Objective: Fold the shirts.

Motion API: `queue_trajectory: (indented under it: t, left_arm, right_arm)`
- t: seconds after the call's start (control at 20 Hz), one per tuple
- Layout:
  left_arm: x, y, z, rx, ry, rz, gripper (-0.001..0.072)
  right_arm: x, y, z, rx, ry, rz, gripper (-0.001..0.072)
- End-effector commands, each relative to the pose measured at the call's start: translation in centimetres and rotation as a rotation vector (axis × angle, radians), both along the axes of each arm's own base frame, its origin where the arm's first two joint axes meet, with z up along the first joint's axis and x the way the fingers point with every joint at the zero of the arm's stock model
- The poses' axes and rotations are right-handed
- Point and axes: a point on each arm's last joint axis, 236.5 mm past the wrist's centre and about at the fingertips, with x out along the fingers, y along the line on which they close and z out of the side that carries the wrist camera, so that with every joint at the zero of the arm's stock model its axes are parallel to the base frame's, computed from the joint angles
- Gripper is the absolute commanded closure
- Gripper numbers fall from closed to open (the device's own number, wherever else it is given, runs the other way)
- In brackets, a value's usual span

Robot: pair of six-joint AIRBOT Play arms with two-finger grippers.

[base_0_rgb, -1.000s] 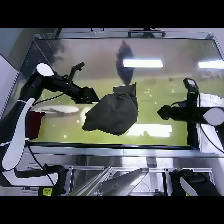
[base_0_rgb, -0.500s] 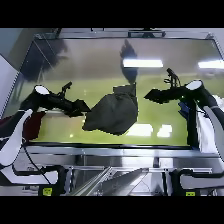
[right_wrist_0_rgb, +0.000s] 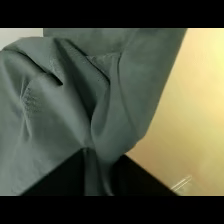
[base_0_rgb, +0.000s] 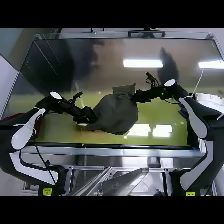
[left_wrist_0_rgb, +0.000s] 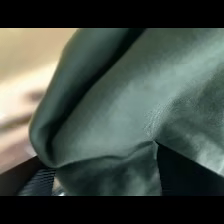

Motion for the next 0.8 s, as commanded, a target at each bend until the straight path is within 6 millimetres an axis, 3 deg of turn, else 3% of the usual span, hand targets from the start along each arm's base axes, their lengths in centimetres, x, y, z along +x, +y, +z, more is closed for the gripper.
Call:
queue_trajectory:
  t: [0.0,0.05,0.1,0.3,0.55,0.65,0.75]
  left_arm:
    - [-1.0,-0.5,-0.7,0.010,0.018,-0.045,0.0323]
    - [-1.3,-0.6,-0.4,0.002,0.028,-0.055,0.0565]
    - [-1.5,-0.6,0.0,-0.008,0.028,-0.069,0.0708]
    - [-0.2,-0.7,3.4,-0.011,-0.098,-0.058,0.0689]
    - [2.5,1.7,9.7,0.002,-0.326,0.025,0.0687]
    - [3.3,2.6,13.3,-0.028,-0.415,0.092,0.0687]
    - [4.2,3.0,18.4,-0.112,-0.543,0.174,0.0687]
  right_arm:
    - [-0.2,1.1,-0.3,0.015,0.009,0.027,0.0688]
    - [-0.4,1.1,0.3,0.028,0.013,0.044,0.0689]
    - [-0.6,1.2,1.1,0.043,0.016,0.069,0.0689]
    - [-0.1,0.8,6.5,0.069,-0.068,0.092,0.0689]
    - [0.4,-1.7,16.7,0.077,-0.270,0.042,0.0690]
    - [-0.4,-3.0,21.3,0.072,-0.351,0.018,0.0689]
    - [-2.3,-3.5,26.3,0.073,-0.447,0.024,0.0689]
